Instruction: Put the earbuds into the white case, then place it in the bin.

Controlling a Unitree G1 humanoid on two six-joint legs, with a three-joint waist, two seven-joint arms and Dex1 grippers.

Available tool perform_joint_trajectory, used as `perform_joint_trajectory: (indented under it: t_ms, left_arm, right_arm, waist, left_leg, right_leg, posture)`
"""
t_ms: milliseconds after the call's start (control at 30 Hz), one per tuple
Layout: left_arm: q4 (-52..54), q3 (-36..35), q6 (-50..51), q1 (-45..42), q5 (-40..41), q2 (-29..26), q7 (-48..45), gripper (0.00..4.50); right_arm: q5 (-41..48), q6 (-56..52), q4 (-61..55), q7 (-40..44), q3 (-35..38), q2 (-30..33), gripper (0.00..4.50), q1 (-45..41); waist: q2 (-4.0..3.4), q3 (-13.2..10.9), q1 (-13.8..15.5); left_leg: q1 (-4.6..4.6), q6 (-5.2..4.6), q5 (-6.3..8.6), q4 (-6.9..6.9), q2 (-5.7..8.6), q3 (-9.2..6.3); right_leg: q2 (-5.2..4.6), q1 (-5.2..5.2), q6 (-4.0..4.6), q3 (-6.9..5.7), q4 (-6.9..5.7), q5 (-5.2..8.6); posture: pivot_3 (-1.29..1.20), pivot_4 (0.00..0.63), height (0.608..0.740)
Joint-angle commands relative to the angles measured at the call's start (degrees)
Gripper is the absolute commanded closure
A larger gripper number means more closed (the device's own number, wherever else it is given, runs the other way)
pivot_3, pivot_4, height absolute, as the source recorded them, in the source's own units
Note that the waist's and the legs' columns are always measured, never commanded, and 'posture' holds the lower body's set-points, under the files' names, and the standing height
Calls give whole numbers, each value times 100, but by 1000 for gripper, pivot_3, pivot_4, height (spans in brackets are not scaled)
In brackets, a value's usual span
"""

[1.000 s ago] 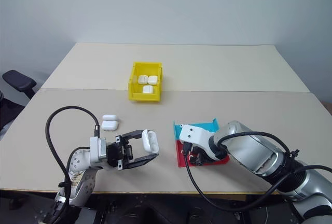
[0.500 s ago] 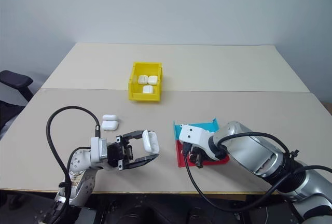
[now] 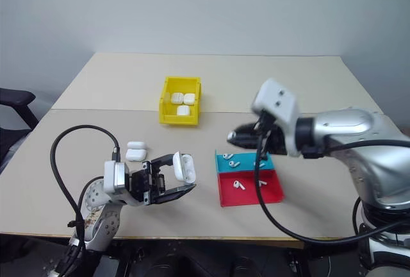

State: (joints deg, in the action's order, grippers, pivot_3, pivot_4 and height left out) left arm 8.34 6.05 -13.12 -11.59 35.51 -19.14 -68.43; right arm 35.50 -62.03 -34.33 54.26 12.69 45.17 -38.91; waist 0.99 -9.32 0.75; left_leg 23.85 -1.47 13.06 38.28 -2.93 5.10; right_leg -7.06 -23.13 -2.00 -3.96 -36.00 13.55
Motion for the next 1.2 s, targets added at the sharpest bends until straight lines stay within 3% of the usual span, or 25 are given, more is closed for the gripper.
perform_joint_trajectory:
  t_ms: [33,400,1200]
  left_arm:
    - [229,76,218,-265,372,276,-30,1710]
    - [215,227,755,-593,836,756,-506,1710]
    - [255,128,917,-611,790,927,-607,1710]
  right_arm:
    - [296,1357,-286,68,685,-467,3371,384]
    - [1163,3280,-200,263,309,-1804,3371,986]
    - [672,4724,400,628,-909,-1930,3371,1594]
  waist:
    - [0,0,7]
    - [-1,0,-43]
    - [-1,0,-14]
  left_leg:
    - [0,0,0,0,1,1]
    - [-7,1,-1,0,-1,-2]
    - [-8,1,-1,0,1,-4]
  right_leg:
    - [-1,-2,-1,2,-1,0]
    - [5,1,-3,6,-9,-2]
    - [5,2,-3,6,-6,-2]
  posture:
    - [0,150,740]
    - [0,150,740]
    - [0,150,740]
